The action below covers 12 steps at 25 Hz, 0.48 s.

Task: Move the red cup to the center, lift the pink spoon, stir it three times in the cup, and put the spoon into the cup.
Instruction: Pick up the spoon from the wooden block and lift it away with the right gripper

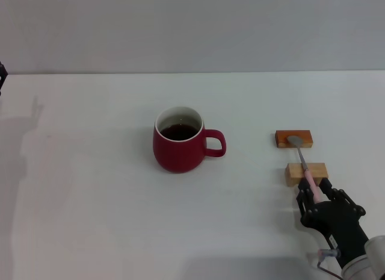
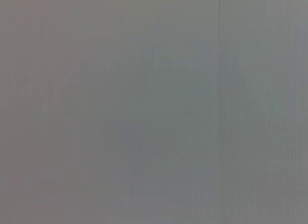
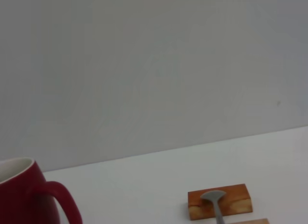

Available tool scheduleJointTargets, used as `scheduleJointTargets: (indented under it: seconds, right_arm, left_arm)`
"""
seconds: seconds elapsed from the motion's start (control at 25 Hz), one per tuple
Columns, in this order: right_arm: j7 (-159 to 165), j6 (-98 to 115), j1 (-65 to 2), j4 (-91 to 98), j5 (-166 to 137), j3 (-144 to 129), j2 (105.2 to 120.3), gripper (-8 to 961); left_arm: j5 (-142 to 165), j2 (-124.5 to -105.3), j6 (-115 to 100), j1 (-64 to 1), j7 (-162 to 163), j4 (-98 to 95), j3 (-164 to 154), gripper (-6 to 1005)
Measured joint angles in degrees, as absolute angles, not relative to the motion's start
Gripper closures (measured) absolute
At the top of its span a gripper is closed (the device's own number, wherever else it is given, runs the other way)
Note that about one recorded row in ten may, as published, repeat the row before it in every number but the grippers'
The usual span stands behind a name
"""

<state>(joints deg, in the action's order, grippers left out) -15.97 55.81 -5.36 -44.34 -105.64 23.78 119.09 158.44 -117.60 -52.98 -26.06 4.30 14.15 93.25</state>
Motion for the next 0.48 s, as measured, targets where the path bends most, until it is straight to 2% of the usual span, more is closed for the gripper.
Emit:
scheduleJointTargets:
  seconds: [0.48]
  right_arm:
    - [-15.85, 55.81, -5.81, -44.19, -105.65, 24.08, 119.09, 554]
  left_arm:
    - [158.37, -117.60, -53.00, -26.12, 4.31, 14.15, 93.28, 170]
